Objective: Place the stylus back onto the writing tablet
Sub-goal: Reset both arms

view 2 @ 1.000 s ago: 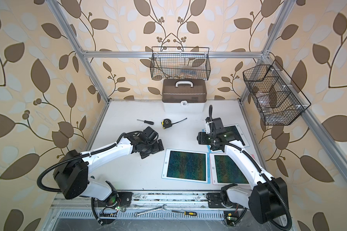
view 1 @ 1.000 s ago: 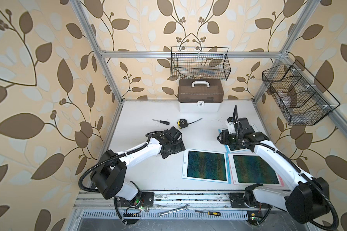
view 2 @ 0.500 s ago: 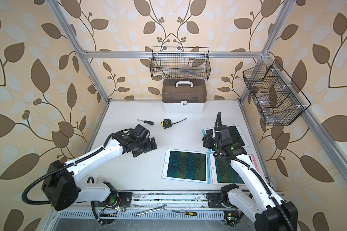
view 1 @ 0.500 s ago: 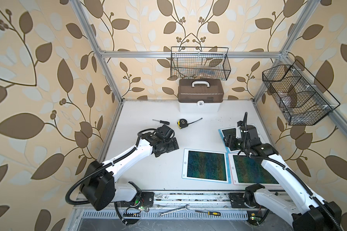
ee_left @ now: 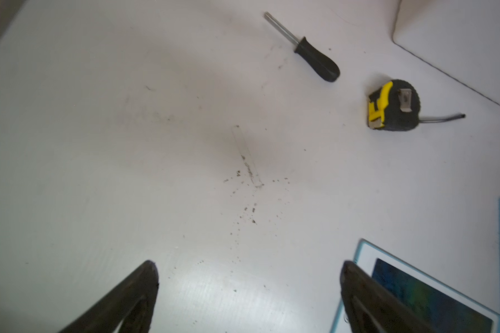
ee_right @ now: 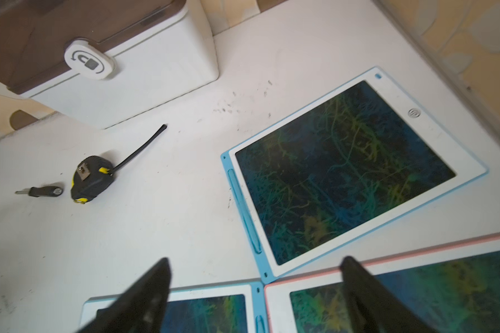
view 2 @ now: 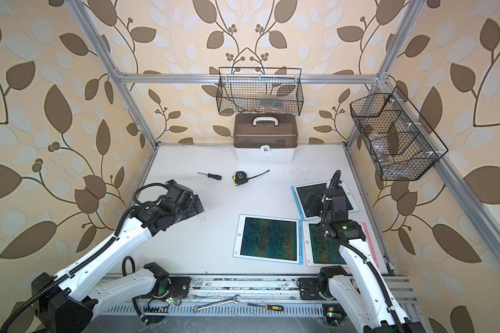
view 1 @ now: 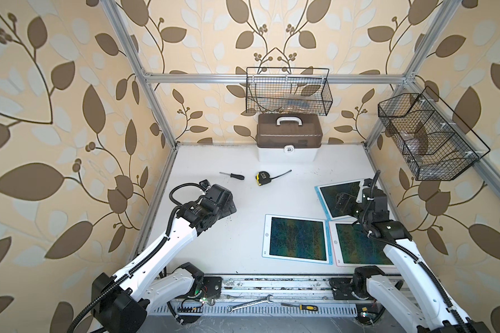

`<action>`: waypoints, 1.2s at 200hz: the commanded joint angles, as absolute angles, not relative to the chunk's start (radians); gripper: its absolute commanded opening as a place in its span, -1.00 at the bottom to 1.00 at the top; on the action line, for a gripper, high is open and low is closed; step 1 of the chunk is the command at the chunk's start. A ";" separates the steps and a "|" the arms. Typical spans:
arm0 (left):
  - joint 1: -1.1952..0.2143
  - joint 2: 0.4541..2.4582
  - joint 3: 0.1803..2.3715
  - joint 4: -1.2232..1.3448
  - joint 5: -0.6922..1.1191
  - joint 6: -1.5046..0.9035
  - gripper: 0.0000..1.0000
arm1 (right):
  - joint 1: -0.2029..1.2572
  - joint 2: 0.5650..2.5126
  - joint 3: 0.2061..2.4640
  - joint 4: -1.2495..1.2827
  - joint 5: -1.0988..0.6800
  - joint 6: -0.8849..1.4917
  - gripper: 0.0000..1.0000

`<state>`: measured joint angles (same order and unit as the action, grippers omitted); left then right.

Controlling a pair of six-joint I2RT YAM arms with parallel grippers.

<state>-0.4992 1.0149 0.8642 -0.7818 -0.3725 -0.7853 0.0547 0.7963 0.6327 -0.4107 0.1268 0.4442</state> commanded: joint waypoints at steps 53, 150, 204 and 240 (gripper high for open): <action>-0.477 0.870 0.703 -0.696 -0.880 -0.735 0.98 | -0.186 0.769 0.510 -0.152 0.081 0.416 1.00; -0.428 0.959 0.438 -0.055 -0.982 -0.275 0.98 | -0.202 0.842 0.234 0.398 0.052 0.213 1.00; -0.274 1.047 0.326 0.288 -0.836 -0.209 0.98 | -0.114 0.981 0.138 0.705 0.106 0.130 1.00; -0.180 1.138 0.307 0.476 -0.710 -0.145 0.98 | -0.083 1.114 0.132 0.892 0.099 0.115 1.00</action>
